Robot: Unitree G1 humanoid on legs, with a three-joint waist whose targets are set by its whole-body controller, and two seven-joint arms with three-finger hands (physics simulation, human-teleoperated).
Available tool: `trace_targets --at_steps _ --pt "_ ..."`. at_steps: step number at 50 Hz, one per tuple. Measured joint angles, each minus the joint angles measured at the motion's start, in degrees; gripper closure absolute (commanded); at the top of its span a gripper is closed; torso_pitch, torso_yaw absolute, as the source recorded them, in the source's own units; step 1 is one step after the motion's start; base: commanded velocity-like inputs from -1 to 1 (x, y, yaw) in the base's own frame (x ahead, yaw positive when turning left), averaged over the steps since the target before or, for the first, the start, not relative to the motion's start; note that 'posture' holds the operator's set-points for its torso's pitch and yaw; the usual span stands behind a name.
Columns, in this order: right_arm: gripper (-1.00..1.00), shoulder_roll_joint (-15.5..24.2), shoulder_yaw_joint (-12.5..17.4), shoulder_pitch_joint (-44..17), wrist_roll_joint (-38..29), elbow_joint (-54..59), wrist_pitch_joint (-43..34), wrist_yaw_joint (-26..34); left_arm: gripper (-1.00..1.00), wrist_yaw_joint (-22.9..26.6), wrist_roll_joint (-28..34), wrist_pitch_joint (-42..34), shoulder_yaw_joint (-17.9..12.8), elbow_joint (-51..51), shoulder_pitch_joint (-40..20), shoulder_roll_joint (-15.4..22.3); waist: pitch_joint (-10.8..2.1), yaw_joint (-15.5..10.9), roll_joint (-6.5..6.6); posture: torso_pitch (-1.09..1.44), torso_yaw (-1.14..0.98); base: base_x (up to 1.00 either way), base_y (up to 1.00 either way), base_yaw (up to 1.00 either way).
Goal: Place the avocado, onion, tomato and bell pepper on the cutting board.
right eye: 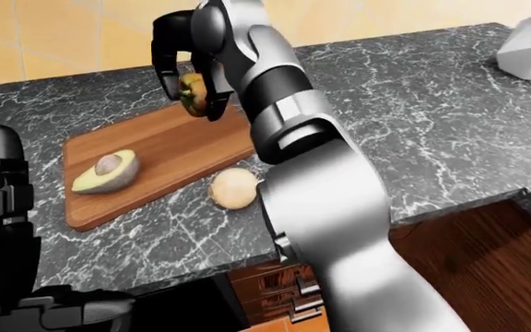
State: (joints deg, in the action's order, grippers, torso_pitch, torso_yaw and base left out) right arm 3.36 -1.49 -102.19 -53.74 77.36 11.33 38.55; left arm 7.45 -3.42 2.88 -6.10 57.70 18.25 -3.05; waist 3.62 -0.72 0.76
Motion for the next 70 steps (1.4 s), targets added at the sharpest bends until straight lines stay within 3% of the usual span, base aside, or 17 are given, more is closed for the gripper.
trace_targets --at_steps 10,21,46,47,48,49,50,65,70 --pt "1.0 -4.8 -0.3 -1.1 1.8 -0.3 -0.5 -3.5 -1.0 0.1 -0.4 -0.4 -0.3 0.4 -0.1 -0.1 -0.24 -0.1 0.14 0.0 0.0 0.0 0.0 0.0" --pt "1.0 -8.5 -1.3 2.0 1.6 0.4 -0.2 -7.3 -1.0 -0.1 -0.9 -0.3 -0.8 0.4 -0.1 0.2 -0.2 -0.1 0.24 0.0 0.0 0.0 0.0 0.0" --pt "1.0 -11.5 -2.1 6.2 -0.4 0.8 0.1 -9.3 -1.0 0.1 -1.3 -0.2 -1.1 0.4 0.0 -0.1 -0.43 0.0 0.33 0.0 0.0 0.0 0.0 0.0" --pt "0.93 -11.4 -2.2 6.2 -0.5 0.7 0.1 -9.4 -1.0 0.2 -1.3 -0.2 -1.0 0.4 0.0 -0.1 -0.45 0.0 0.32 0.0 0.0 0.0 0.0 0.0" --pt "0.14 -11.4 -2.2 6.1 -0.5 0.7 0.0 -9.4 -1.0 0.2 -1.2 -0.2 -1.0 0.4 0.0 -0.1 -0.47 0.1 0.32 0.0 0.0 0.0 0.0 0.0" --pt "-0.45 -11.4 -2.2 6.0 -0.6 0.6 0.0 -9.5 -1.0 0.2 -1.3 -0.2 -1.1 0.3 0.1 -0.1 -0.5 0.1 0.32 0.0 0.0 0.0 0.0 0.0" --pt "-0.83 -11.4 -2.2 6.0 -0.7 0.6 -0.1 -9.6 -1.0 0.2 -1.3 -0.2 -1.1 0.3 0.1 -0.1 -0.53 0.1 0.34 0.0 0.0 0.0 0.0 0.0" --pt "-0.83 -11.4 -2.1 5.4 -0.8 0.6 -0.5 -9.6 -1.0 0.1 -1.4 -0.4 -1.0 0.4 -0.1 0.0 -0.68 0.1 0.44 0.0 0.0 0.0 0.0 0.0" --pt "-0.79 -6.0 -0.8 -0.9 -0.1 1.2 -0.6 -6.9 -1.0 0.1 -1.3 -0.4 -0.8 0.4 -0.1 0.0 0.03 -0.2 0.04 0.0 0.0 0.0 0.0 0.0"
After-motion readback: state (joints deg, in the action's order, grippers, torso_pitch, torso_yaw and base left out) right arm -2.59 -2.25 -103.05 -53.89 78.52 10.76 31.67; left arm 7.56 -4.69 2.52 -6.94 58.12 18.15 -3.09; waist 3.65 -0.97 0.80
